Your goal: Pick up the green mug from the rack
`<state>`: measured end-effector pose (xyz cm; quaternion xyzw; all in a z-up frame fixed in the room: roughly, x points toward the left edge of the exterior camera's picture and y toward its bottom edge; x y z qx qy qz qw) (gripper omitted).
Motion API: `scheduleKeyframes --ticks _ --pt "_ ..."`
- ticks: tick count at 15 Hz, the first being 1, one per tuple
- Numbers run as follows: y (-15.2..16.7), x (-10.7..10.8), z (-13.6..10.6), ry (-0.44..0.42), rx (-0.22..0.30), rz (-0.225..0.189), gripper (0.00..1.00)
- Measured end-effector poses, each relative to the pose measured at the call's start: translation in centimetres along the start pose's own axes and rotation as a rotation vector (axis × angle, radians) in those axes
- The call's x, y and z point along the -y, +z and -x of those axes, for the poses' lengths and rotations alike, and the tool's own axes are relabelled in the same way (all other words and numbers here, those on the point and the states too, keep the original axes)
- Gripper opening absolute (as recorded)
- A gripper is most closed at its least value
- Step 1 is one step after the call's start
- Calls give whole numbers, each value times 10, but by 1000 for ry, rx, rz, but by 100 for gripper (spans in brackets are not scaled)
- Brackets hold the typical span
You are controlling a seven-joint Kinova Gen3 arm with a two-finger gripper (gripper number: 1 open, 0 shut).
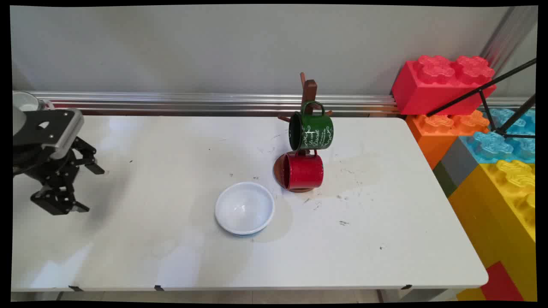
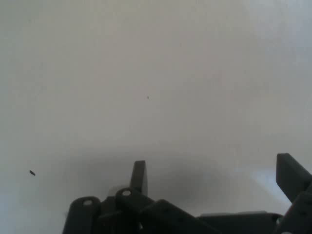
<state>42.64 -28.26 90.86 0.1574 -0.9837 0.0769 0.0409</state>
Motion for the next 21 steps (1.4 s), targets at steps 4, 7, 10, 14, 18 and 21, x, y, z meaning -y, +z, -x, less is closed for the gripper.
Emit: scheduleKeyframes --ticks 4,7,10,14,18,21 --pt "-8 -2 -29 -86 -48 -6 100" --pt "-15 1 -56 -144 -129 -8 100" --pt "-21 8 -91 -209 -253 -12 100" --pt "-24 15 -121 -273 -375 -16 100" --pt "-25 24 -146 -363 -494 -16 100" --pt "-22 29 -160 -427 -573 -12 100"
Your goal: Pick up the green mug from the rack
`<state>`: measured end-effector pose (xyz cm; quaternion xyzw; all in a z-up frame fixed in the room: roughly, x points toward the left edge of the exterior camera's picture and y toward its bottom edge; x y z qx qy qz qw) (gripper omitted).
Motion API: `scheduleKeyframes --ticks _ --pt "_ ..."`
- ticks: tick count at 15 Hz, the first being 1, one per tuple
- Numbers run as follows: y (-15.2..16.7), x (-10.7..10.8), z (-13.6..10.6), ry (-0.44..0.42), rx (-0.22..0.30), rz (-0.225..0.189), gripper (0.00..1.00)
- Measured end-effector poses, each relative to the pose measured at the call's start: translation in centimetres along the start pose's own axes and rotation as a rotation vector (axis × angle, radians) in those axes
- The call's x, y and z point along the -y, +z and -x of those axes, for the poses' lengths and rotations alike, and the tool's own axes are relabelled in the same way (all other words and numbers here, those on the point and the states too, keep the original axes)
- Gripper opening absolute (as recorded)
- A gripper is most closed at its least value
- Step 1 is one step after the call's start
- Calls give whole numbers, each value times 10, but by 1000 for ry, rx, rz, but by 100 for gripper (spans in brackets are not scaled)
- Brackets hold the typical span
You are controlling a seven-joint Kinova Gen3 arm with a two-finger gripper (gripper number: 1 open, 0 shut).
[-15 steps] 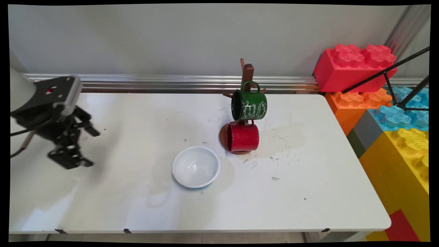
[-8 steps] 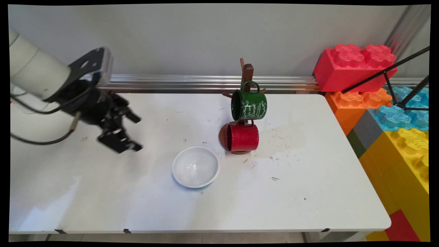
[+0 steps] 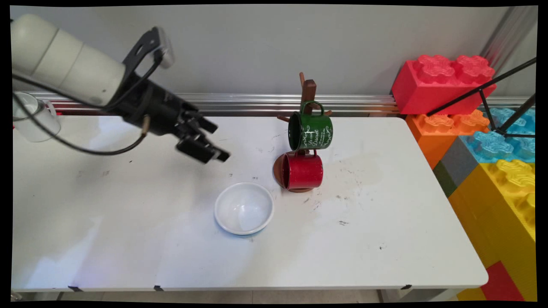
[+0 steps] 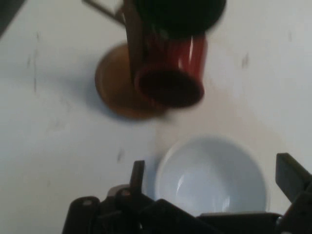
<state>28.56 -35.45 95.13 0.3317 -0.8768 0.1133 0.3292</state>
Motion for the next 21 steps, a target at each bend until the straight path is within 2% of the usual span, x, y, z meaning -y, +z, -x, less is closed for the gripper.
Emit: scheduleKeyframes --ticks 5,13,21 --pt "24 -2 -12 -128 -142 25 100" --pt "65 -7 -12 -293 -298 71 100" --pt "86 -5 -9 -321 -341 92 100"
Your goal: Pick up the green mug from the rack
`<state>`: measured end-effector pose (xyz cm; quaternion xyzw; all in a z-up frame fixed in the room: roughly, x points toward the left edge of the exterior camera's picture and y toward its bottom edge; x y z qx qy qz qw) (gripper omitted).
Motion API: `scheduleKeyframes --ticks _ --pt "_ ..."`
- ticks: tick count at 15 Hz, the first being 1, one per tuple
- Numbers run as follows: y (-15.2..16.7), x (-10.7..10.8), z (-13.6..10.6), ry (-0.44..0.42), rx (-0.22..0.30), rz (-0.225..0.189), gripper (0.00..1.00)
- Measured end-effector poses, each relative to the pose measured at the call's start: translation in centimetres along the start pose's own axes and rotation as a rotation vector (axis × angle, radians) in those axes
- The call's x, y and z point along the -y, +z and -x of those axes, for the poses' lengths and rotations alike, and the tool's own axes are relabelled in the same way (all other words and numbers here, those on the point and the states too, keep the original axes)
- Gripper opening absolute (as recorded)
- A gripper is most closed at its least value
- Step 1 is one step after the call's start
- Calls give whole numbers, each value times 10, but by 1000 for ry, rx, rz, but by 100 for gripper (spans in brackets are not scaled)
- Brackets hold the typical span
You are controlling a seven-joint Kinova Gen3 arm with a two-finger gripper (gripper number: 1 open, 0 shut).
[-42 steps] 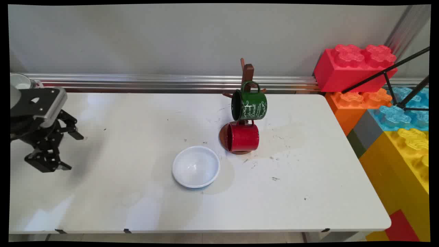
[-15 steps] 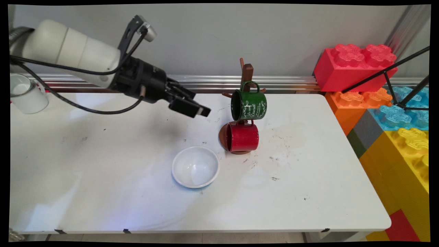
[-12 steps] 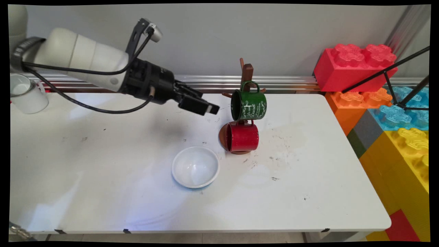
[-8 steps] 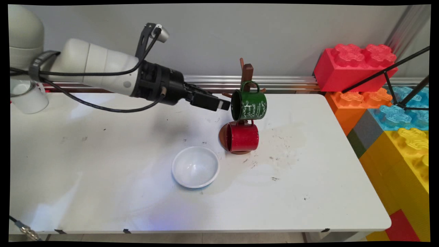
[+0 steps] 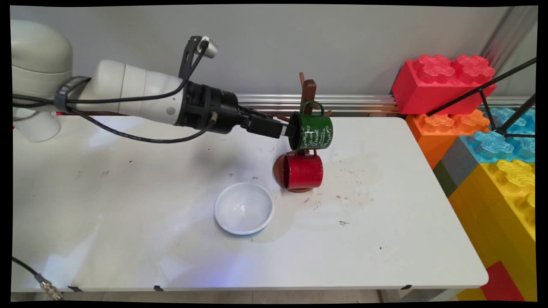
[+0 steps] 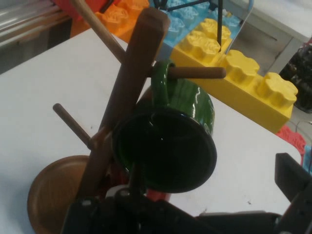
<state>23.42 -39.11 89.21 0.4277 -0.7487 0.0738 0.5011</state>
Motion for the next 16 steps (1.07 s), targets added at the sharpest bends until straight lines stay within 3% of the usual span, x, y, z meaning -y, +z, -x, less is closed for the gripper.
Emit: scheduleKeyframes --ticks 11,16 --pt "23 8 3 102 12 -33 100" --pt "30 8 3 99 11 -24 100"
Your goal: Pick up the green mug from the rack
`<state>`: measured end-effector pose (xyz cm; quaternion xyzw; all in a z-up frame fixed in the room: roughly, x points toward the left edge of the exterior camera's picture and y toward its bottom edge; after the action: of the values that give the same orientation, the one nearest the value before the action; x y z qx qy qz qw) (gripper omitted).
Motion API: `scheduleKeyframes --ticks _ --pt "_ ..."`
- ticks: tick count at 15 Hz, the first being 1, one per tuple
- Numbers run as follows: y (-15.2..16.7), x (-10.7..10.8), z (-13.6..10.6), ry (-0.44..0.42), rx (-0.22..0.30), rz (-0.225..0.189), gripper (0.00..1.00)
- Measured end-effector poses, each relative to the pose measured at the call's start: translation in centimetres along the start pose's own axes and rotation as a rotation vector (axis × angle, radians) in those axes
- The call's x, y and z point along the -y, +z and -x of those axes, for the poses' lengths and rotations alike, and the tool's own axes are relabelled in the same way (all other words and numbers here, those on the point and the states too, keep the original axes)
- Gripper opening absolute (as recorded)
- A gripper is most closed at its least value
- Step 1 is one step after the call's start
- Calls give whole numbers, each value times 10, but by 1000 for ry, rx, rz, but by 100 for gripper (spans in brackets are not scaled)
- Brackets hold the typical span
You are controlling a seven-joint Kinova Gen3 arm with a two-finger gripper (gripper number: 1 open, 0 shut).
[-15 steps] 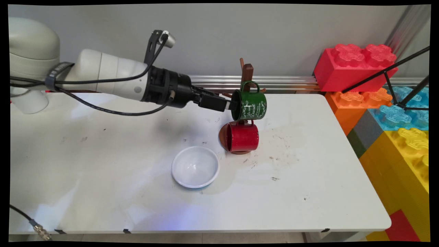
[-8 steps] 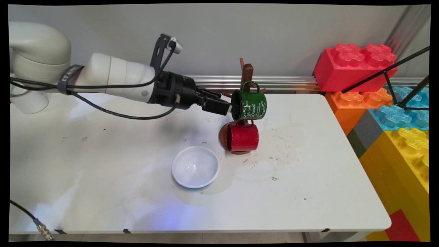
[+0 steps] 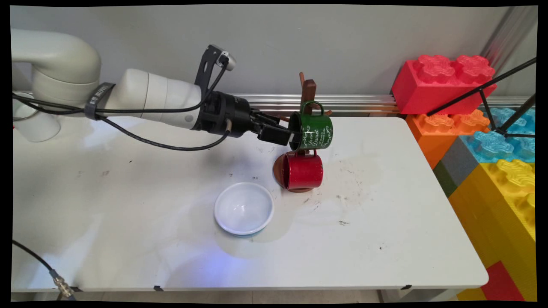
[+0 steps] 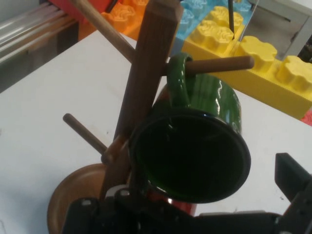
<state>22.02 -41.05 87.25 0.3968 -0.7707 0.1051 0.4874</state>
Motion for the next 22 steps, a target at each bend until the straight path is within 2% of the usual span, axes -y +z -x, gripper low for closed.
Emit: scheduleKeyframes --ticks 16,22 --pt "20 -2 1 -41 -27 74 100" --pt "26 0 3 -40 -31 88 100"
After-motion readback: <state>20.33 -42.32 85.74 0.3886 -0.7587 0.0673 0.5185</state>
